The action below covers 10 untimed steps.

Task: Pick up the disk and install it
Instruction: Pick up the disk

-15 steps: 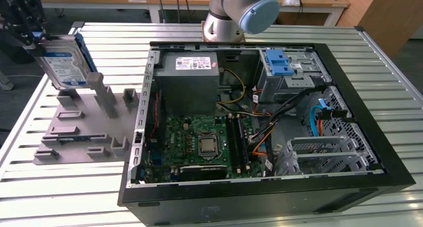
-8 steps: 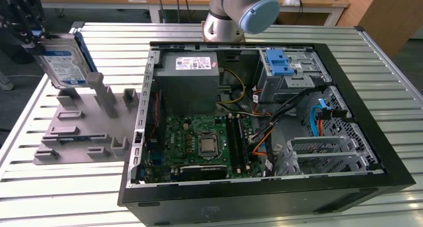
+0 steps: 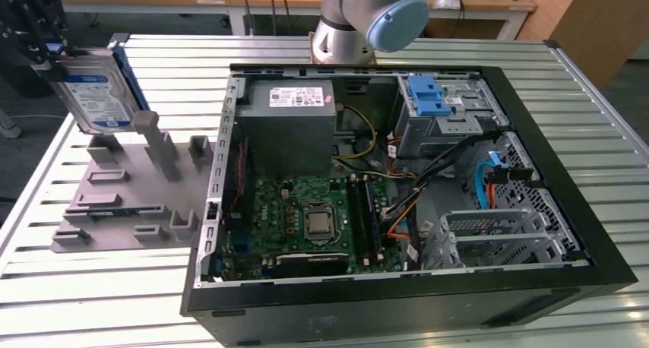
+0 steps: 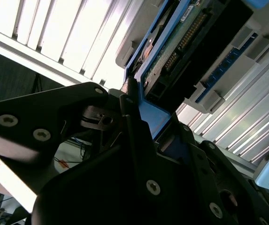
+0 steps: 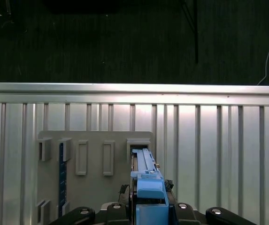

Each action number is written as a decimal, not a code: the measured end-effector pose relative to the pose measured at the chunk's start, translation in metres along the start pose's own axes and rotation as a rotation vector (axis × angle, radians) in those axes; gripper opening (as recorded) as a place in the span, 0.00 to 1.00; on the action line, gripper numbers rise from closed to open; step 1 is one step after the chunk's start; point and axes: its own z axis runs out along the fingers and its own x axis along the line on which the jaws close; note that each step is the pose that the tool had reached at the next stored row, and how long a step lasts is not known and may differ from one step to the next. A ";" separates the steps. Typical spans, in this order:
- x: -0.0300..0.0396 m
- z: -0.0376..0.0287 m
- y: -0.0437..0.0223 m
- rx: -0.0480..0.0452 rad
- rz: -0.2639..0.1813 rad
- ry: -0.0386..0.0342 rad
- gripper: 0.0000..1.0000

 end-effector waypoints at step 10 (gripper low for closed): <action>-0.0003 -0.0063 0.0001 0.0000 0.000 0.0000 0.36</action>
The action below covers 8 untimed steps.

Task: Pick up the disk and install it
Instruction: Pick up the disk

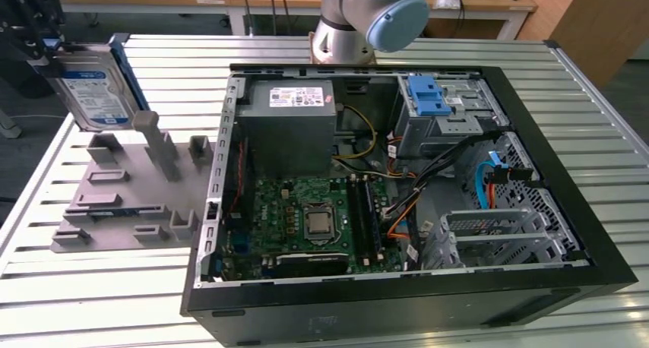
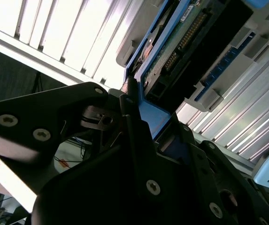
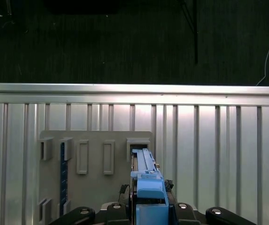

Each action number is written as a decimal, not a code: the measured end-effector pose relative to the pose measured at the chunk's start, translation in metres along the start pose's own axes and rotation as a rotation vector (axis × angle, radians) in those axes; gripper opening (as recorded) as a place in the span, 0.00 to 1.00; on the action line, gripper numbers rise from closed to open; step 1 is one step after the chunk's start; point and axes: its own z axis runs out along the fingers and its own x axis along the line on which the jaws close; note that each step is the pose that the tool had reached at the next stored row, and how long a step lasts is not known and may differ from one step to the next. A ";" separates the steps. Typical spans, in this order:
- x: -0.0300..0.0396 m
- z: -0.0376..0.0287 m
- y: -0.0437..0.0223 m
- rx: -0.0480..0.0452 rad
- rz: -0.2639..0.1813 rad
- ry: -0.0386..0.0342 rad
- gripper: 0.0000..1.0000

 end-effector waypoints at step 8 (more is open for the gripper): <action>-0.0001 -0.0038 0.0001 0.0000 0.000 0.0000 0.36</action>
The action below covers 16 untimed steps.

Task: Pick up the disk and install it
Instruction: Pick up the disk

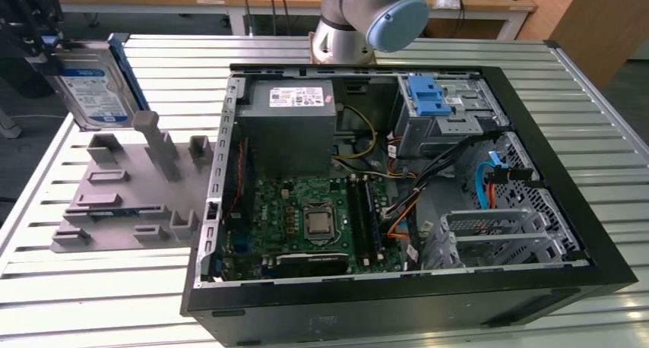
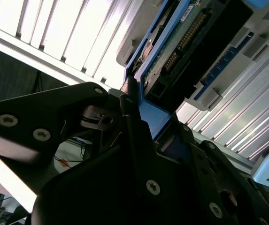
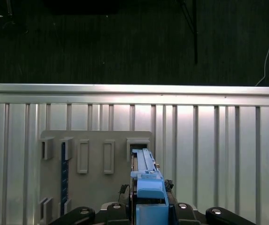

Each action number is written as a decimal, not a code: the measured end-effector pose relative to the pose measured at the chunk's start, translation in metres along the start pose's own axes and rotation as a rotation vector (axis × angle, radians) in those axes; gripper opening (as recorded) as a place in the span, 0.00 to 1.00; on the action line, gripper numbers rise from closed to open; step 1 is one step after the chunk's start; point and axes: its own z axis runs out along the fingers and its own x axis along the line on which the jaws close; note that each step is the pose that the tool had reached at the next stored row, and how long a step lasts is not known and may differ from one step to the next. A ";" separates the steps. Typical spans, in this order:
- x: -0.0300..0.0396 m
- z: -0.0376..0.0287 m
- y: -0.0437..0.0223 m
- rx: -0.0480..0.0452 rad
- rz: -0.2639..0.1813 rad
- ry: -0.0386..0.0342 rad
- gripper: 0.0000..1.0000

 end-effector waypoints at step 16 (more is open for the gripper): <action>-0.0002 -0.0073 0.0001 -0.0001 0.000 0.0000 0.36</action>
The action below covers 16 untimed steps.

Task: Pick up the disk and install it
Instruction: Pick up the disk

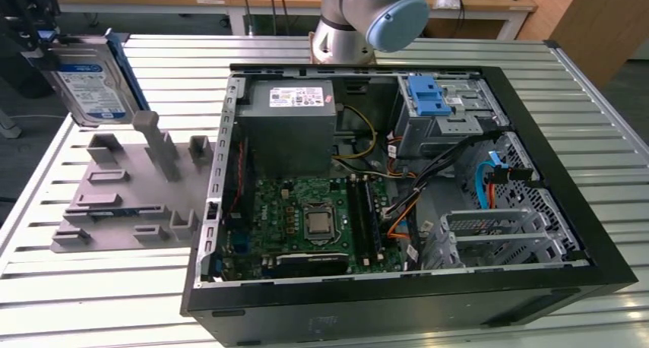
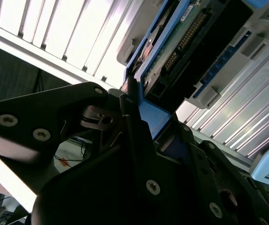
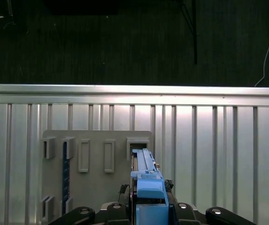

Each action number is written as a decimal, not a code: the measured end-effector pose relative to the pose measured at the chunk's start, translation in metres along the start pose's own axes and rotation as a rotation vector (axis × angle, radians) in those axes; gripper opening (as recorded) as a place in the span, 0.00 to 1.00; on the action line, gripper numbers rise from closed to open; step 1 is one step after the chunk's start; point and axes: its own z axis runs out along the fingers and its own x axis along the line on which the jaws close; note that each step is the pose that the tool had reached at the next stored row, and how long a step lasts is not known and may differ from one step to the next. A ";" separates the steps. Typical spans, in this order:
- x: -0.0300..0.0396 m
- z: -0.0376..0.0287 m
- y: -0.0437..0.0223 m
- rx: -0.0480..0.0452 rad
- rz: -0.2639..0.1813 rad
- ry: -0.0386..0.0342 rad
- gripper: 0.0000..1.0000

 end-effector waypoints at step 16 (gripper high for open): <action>-0.0003 -0.0094 0.0002 0.0001 0.000 0.0000 0.36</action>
